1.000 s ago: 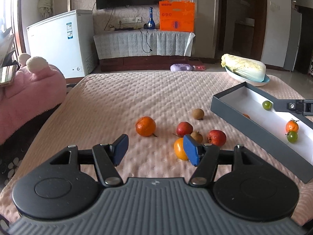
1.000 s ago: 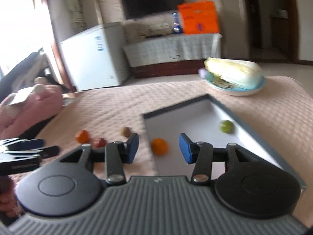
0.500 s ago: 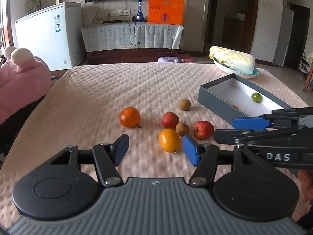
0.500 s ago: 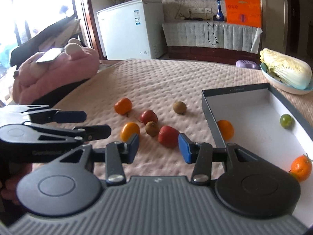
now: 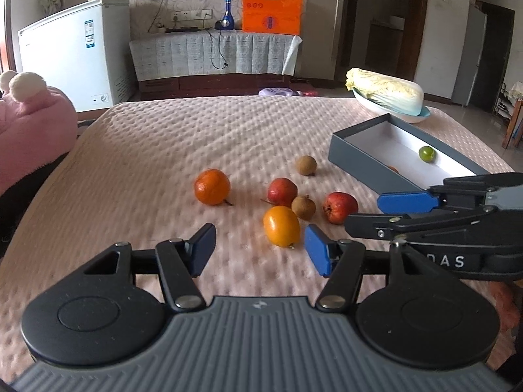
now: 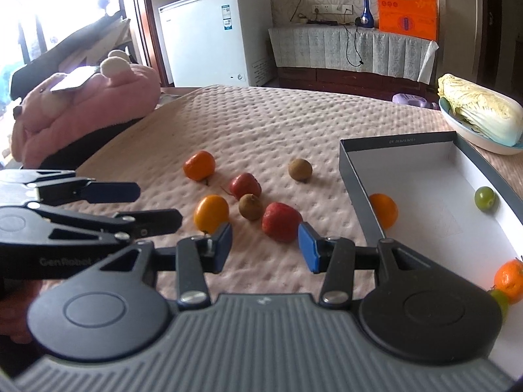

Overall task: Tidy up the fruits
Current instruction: 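Move both tools back toward the remaining fruits, right gripper toward a red apple, then grasp the yellow-orange tomato with the left gripper while the right grasps the red apple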

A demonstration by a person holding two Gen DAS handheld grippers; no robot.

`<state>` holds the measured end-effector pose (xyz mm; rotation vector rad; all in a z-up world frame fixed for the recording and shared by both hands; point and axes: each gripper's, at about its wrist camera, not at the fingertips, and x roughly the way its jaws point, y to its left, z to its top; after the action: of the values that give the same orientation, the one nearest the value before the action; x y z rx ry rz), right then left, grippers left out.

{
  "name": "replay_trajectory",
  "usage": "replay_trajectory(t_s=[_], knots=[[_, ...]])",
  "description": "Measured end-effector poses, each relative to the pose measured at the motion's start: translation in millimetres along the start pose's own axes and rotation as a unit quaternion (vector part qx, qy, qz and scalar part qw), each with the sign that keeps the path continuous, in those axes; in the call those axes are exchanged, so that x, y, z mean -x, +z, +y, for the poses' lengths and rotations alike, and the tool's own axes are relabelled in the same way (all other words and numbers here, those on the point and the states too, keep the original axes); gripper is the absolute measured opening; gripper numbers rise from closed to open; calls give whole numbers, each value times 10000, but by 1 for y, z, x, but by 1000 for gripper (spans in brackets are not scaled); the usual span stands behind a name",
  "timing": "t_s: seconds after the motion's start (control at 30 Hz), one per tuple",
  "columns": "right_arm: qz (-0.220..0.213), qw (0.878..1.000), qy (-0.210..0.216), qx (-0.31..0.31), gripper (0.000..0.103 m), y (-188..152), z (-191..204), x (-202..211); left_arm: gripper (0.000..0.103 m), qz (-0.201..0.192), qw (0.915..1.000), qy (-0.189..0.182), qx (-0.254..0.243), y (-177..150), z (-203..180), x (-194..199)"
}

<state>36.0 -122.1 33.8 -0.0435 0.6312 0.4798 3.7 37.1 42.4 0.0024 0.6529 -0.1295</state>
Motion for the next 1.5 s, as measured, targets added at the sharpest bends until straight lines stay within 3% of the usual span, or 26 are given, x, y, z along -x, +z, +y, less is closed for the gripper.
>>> replay_trajectory(t_s=[0.23,0.33,0.67,0.9,1.17,1.3,1.5], knots=[[-17,9998,-151,-86,46,3,-6,-5,65,105,9999,4,67,2,-3,-12],[-111,9997,-190,-146,46,6,-8,-3,61,202,9998,28,-7,1,-7,-19],[56,9991,-260,-331,46,7,-15,-14,56,507,9983,238,146,2,-5,-51],[96,9985,-202,-508,46,10,-17,-23,56,501,9986,56,160,6,-10,-53],[88,9979,-167,-615,47,14,-15,-32,55,523,9983,93,241,9,-12,-65],[89,9975,-189,-672,47,14,-17,-34,35,505,9983,69,280,10,-11,-66],[113,9972,-161,-725,47,13,-16,-37,33,500,9980,-59,391,9,-3,-62]])
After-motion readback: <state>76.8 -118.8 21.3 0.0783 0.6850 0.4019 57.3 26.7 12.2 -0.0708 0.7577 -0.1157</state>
